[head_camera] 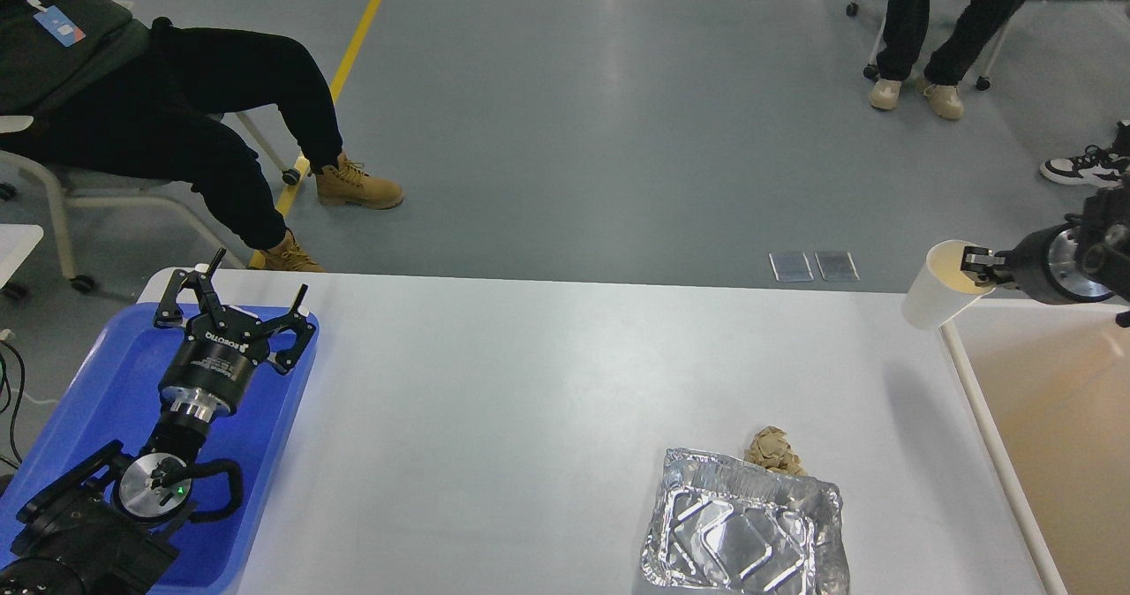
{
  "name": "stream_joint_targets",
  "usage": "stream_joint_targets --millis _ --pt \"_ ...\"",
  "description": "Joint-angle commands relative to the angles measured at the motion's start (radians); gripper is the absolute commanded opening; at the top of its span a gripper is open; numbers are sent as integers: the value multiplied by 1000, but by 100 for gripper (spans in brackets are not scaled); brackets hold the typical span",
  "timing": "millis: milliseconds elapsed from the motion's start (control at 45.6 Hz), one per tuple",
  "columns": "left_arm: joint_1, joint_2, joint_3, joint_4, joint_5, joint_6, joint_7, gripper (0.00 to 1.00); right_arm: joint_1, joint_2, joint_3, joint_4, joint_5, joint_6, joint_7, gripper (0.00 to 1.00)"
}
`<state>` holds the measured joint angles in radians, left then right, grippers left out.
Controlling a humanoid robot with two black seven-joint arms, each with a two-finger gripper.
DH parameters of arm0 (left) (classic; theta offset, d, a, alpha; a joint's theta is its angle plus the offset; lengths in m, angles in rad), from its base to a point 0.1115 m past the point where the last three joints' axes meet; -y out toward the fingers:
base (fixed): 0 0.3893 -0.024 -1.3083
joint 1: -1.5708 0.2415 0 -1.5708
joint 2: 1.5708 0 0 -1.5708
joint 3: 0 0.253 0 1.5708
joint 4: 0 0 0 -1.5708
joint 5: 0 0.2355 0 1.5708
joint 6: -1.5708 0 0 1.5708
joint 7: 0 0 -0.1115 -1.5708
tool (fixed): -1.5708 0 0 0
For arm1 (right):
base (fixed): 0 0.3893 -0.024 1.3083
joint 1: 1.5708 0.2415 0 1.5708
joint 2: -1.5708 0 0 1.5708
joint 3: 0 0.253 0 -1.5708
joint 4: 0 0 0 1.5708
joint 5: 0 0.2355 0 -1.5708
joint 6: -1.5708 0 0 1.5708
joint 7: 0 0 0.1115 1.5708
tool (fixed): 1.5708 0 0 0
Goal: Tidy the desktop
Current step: 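Lift the cup with the right gripper toward the beige bin, then lower the cup into the beige bin and open the right gripper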
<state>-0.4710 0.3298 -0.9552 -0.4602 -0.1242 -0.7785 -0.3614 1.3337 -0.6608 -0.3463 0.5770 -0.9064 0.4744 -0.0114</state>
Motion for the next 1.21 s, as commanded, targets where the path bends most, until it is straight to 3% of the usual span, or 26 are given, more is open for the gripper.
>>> stream_joint_targets --millis 0,66,460,745,833,986,1183 --pt "0 0 0 0 0 -1 1 99 254 -94 -56 27 0 254 1 0" --pt "0 0 0 0 0 -1 1 99 329 -106 -82 29 0 309 1 0" --pt "0 0 0 0 0 -1 1 99 633 -146 -250 50 -3 311 -2 0" --pt "2 2 0 0 0 -1 1 99 610 -191 -243 -75 17 311 -15 0" --pt "2 0 0 0 0 -1 1 99 500 -220 -234 -166 137 140 -27 0" --pt "2 2 0 0 0 -1 -1 99 265 -226 -169 -252 542 -166 -163 0" --pt "2 2 0 0 0 -1 -1 99 36 -221 4 -256 819 -497 -242 0"
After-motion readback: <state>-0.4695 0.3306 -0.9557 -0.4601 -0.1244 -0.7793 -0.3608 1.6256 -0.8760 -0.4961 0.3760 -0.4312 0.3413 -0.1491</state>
